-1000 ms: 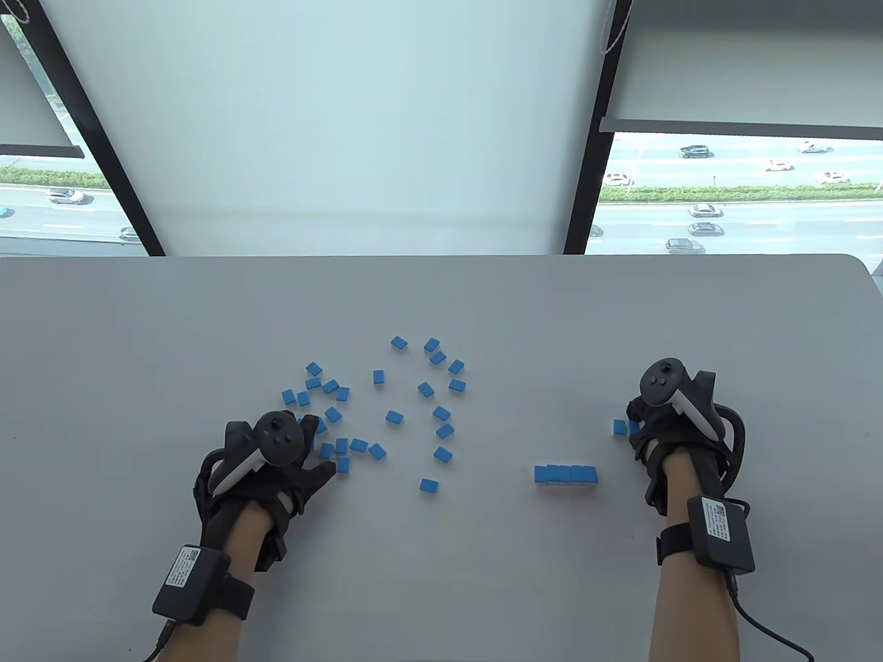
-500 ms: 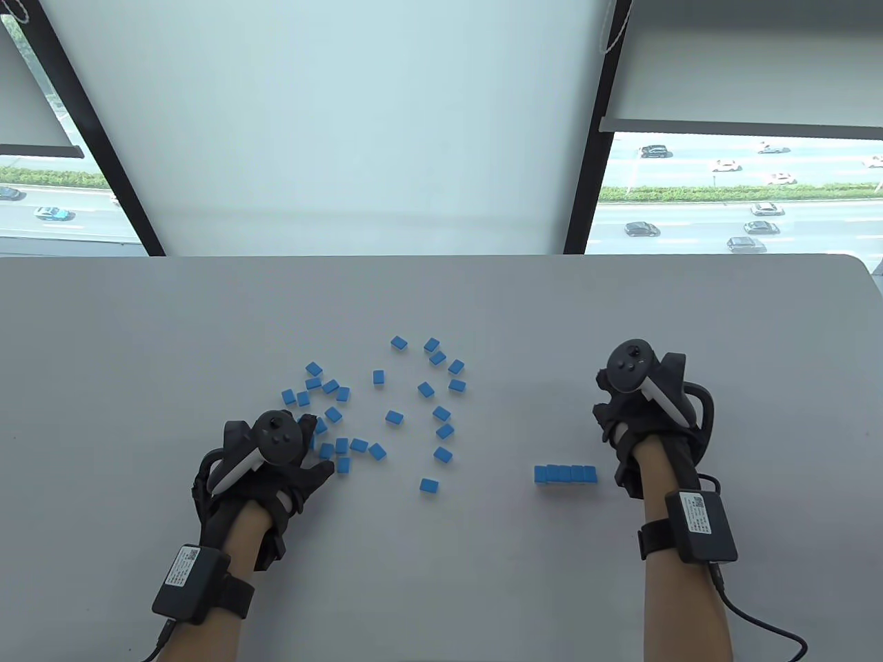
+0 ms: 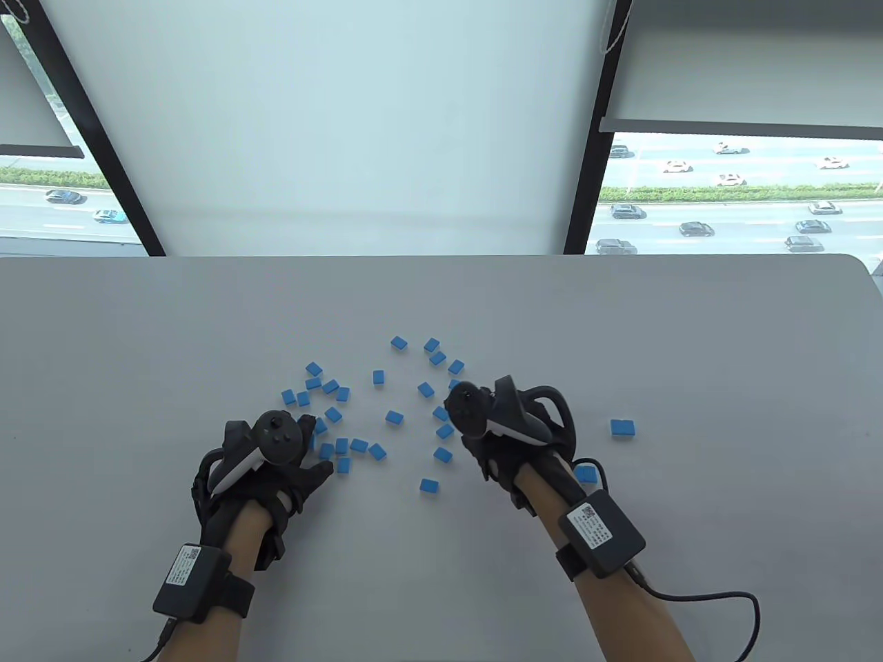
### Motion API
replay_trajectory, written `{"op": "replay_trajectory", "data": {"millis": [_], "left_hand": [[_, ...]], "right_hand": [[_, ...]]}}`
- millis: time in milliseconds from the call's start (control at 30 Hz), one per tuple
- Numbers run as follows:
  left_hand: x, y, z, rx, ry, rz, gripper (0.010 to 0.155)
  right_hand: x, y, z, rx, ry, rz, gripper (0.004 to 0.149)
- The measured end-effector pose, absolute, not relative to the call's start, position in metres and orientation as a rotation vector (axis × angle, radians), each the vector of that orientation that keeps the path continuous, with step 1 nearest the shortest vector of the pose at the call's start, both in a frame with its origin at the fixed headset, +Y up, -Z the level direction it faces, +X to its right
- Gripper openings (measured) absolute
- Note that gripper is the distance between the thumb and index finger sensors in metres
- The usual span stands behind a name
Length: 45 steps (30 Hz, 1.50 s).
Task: Build mahjong tile wall
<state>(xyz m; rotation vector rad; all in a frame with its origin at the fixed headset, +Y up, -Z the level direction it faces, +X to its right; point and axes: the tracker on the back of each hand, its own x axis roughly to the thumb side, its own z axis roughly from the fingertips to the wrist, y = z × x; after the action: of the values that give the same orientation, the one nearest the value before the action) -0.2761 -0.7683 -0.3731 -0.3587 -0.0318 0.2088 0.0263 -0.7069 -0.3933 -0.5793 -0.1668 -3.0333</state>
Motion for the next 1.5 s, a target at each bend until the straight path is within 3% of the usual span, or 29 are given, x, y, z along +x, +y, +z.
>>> {"op": "replay_trajectory", "data": {"millis": [467,800,1133,1300,1500], "left_hand": [[-0.276,-0.768,-0.374,-0.361,-0.030,0.203,0.084],[-0.276,-0.768,-0.373,-0.362,-0.031,0.202,0.084],[-0.277,-0.765,-0.372,-0.352,-0.033,0.218,0.084],[-0.277,-0.765,-0.372,-0.355,-0.032,0.222,0.084],[-0.273,-0.763,-0.370,-0.350,-0.049,0.225,0.084]], "right_hand": [[-0.008,-0.748,-0.384,-0.619,-0.208,-2.802,0.058],[0.003,-0.737,-0.387,-0.629,-0.244,-2.929,0.058],[0.119,-0.674,-0.422,-0.162,-0.022,-3.177,0.060],[0.182,-0.667,-0.429,0.134,0.014,-3.182,0.060],[0.254,-0.680,-0.427,0.481,-0.023,-3.148,0.059]]}}
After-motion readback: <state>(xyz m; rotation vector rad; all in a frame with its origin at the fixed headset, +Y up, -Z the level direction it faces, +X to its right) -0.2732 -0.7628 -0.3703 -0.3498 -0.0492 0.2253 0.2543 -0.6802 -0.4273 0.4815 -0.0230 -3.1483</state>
